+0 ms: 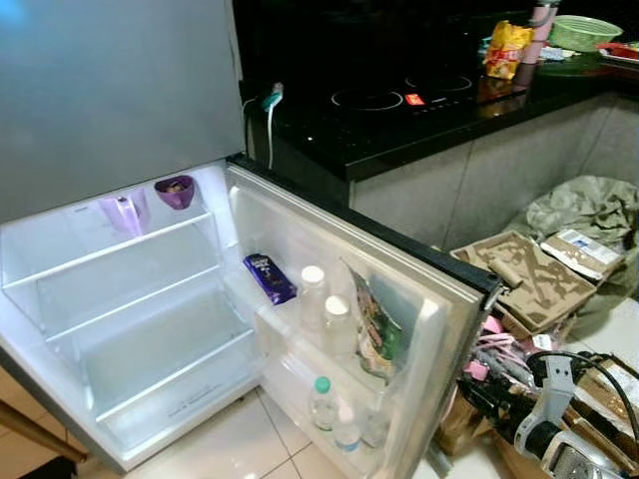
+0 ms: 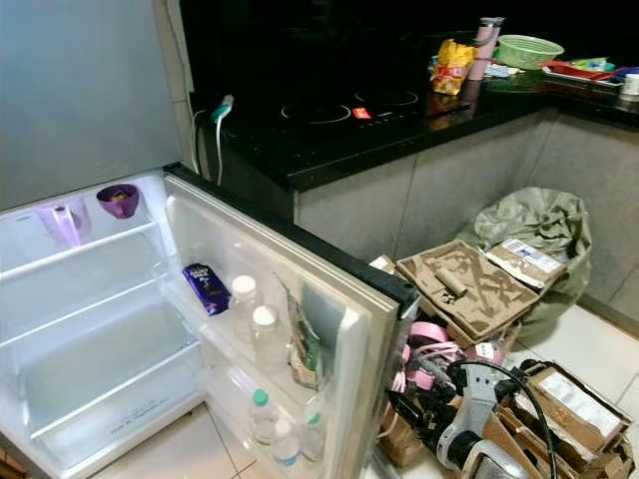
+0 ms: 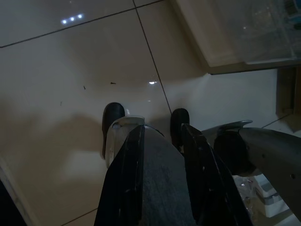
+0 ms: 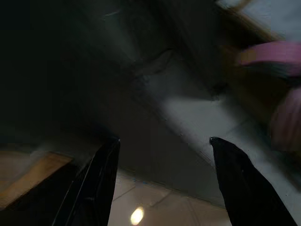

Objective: Restocking fridge

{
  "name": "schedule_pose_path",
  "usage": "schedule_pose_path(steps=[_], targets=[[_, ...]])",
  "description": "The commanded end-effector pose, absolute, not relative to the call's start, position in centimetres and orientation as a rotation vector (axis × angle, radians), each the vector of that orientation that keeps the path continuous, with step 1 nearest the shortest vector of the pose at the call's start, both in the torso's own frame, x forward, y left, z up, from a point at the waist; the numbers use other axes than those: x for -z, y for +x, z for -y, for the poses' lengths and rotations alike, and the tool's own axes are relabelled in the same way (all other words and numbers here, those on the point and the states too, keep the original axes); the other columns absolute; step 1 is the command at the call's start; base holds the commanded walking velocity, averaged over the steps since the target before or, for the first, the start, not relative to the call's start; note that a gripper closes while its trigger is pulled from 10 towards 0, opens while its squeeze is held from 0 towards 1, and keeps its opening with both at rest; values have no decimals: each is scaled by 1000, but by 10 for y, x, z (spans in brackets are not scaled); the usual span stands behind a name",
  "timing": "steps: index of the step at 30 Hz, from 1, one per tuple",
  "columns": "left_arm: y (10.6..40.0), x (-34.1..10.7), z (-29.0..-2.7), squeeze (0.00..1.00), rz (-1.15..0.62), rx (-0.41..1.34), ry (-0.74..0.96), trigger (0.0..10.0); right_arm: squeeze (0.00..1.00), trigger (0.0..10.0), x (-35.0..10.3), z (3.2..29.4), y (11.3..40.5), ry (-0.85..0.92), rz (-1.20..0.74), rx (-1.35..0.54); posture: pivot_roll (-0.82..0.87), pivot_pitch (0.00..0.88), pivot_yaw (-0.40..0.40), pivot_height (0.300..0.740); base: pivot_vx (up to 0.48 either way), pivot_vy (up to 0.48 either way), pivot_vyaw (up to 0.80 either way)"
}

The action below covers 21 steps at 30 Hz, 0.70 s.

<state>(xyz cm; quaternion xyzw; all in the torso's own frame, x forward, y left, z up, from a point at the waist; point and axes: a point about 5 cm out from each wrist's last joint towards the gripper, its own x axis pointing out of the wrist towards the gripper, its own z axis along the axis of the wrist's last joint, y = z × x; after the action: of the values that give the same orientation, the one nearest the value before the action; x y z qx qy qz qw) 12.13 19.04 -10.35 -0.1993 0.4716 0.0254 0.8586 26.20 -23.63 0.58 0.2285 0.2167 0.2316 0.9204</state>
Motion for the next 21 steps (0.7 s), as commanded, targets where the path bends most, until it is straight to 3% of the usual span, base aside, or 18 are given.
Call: schedule_pose_path(steps=[1, 4, 9, 16, 19, 21], targets=[[119, 104, -193, 0, -998, -56, -407, 10000, 0, 10000, -13, 205, 268, 489, -426, -728, -94, 4, 2, 740, 0, 0, 0], [119, 104, -194, 0, -999, -59, -405, 10000, 0, 10000, -13, 194, 259, 506, -446, -895, -94, 4, 2, 740, 0, 0, 0], [118, 104, -193, 0, -1002, -57, -404, 10000, 0, 10000, -7, 188, 247, 508, -501, -998, -97, 7, 4, 740, 0, 0, 0], [115, 105, -192, 0, -1008, -56, -407, 10000, 0, 10000, 38, 216, 194, 306, -893, -916, -95, 12, -1, 740, 0, 0, 0], [115, 105, -192, 0, -1009, -57, -407, 10000, 0, 10000, 39, 218, 191, 305, -907, -912, -95, 12, -1, 740, 0, 0, 0], [114, 105, -192, 0, -1011, -56, -407, 10000, 0, 10000, 43, 227, 189, 230, -923, -810, -95, 12, -1, 740, 0, 0, 0]])
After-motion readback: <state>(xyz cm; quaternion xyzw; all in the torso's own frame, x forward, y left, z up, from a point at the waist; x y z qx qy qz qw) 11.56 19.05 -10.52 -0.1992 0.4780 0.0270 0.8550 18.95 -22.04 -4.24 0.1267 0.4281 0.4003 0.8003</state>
